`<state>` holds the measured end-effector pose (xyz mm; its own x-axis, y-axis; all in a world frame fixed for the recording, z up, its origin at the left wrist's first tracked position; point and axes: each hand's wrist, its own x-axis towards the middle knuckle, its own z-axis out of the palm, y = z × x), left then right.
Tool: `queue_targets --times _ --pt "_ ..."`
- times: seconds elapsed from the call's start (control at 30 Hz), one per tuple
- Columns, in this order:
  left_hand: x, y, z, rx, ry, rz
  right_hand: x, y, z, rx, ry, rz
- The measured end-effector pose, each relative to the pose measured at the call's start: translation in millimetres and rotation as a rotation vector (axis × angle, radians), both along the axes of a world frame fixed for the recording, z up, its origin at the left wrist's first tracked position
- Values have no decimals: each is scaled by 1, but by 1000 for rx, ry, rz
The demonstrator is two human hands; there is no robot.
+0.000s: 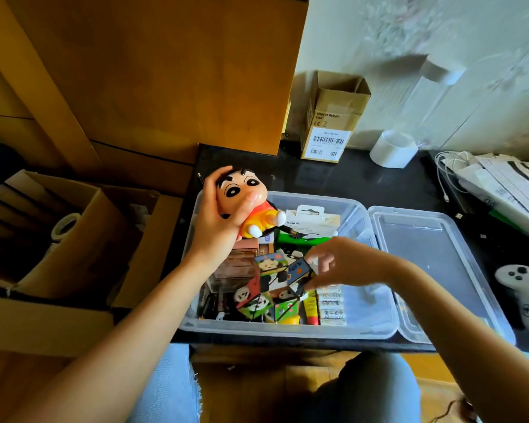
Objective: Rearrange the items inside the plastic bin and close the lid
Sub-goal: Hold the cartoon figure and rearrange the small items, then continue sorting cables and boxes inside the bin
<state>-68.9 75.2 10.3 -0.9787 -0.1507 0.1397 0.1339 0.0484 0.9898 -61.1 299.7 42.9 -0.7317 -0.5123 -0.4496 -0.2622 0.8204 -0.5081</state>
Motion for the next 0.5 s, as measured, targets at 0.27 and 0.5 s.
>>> queue_targets --times 0.27,0.5 --pt "1 0 1 30 0 -13 9 -8 20 454 203 95" --pt "2 -5 7 120 -4 -29 34 -69 28 -39 -162 237"
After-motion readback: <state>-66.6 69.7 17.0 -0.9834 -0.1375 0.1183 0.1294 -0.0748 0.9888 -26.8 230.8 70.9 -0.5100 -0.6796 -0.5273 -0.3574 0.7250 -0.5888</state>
